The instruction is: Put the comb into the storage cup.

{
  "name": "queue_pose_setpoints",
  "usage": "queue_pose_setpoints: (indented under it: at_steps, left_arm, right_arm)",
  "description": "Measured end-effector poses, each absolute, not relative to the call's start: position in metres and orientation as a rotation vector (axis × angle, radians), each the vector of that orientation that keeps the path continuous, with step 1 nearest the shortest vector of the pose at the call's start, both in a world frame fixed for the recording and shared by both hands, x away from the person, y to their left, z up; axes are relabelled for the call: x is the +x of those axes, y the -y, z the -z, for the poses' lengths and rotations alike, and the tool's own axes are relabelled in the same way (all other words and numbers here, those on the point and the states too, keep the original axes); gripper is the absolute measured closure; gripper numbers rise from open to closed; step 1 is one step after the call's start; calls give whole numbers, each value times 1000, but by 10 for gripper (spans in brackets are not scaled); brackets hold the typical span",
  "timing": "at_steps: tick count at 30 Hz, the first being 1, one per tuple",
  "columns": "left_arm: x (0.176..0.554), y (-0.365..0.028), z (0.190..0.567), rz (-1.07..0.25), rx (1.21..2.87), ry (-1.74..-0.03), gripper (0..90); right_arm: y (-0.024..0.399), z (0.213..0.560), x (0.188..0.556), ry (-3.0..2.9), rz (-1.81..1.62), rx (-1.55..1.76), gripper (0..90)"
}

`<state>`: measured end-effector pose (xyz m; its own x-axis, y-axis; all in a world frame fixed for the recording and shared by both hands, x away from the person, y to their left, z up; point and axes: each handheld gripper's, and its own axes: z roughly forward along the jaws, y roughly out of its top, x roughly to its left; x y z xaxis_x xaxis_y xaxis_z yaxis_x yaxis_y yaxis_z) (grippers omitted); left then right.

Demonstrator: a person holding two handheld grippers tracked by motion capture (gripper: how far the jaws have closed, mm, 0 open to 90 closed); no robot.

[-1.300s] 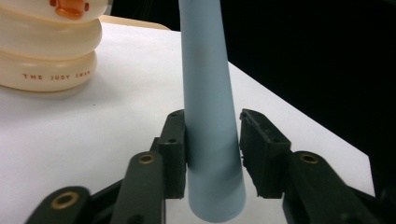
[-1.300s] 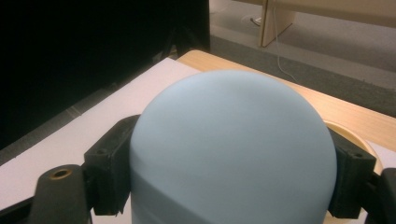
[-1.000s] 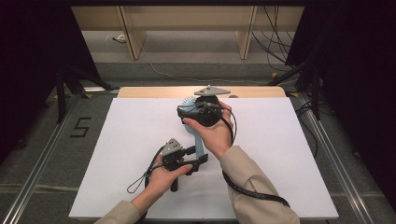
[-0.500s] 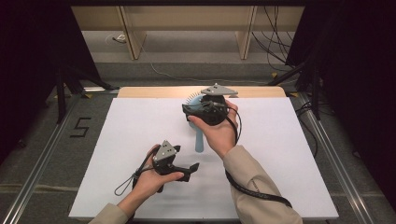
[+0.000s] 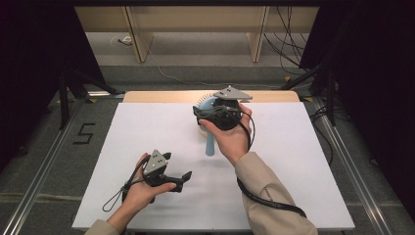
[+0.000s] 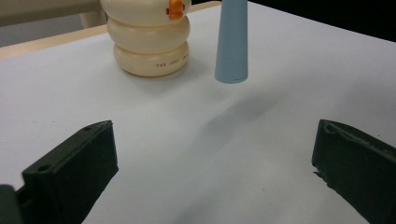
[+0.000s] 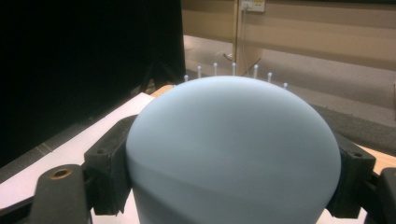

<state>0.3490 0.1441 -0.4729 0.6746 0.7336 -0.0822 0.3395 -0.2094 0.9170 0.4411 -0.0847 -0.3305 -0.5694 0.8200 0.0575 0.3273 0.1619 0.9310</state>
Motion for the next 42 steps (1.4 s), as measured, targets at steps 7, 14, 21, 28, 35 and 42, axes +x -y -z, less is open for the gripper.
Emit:
queue_pose_setpoints:
  at_steps: [7, 14, 21, 28, 35, 42]
  left_arm:
    - [349, -151, 471, -505, 1797, -845, 0]
    - [350, -157, 471, -520, 1792, -845, 0]
    - [348, -165, 471, -522, 1795, -835, 0]
    - [344, -173, 472, -542, 1803, -844, 6]
    - [340, -177, 473, -559, 1810, -845, 8]
    - [341, -180, 474, -562, 1806, -859, 12]
  right_arm:
    - [90, 328, 442, -1950, -1413, 1084, 210]
    - [96, 324, 443, -1931, -1413, 1089, 210]
    - [102, 322, 445, -1910, -1412, 1101, 210]
    - [103, 321, 448, -1901, -1411, 1105, 210]
    - [105, 319, 450, -1892, -1412, 1110, 211]
    - [107, 316, 454, -1879, -1411, 1117, 211]
